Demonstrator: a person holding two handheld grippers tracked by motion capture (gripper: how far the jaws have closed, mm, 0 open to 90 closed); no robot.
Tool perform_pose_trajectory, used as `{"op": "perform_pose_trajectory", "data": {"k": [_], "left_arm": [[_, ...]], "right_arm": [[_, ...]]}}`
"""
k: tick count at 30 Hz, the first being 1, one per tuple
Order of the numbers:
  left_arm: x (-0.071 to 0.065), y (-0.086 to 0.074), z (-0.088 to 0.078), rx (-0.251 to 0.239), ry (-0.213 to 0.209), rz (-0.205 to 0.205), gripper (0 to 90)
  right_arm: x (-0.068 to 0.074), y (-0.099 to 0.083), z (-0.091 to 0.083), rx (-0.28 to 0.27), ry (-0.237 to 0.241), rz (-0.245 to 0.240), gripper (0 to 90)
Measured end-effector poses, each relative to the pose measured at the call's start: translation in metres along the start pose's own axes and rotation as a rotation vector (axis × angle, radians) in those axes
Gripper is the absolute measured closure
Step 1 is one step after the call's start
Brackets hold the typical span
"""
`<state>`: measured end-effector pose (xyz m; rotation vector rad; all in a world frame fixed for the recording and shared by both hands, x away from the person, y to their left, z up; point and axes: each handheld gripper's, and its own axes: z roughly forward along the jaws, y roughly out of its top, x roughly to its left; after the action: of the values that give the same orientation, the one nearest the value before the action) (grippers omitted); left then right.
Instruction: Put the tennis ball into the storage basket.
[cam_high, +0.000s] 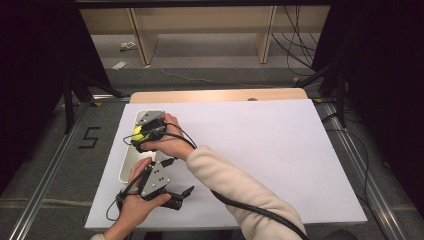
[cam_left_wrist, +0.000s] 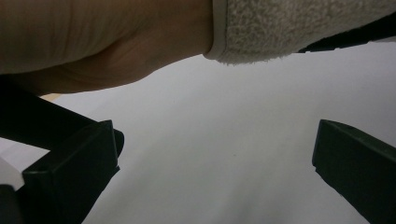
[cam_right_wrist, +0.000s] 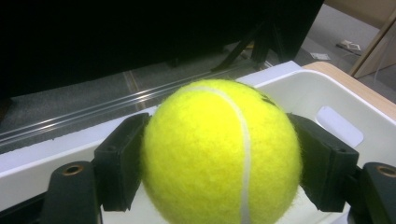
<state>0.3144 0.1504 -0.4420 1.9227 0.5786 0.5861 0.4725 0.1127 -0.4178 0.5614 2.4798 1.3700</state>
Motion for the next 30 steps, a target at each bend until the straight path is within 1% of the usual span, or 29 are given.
{"op": "perform_pose_trajectory", "data": {"k": [8, 30], "left_arm": [[-0.0001, 0.0, -0.0002, 0.001, 0.0, 0.0, 0.0], [-0.0002, 0.0, -0.0002, 0.002, -0.001, 0.002, 0.0]], "right_arm": [[-0.0019, -0.0002, 0.0004, -0.001, 0.002, 0.004, 26.4], [-0.0045, -0.0058, 0.0063, 0.022, 0.011, 0.015, 26.2]]}}
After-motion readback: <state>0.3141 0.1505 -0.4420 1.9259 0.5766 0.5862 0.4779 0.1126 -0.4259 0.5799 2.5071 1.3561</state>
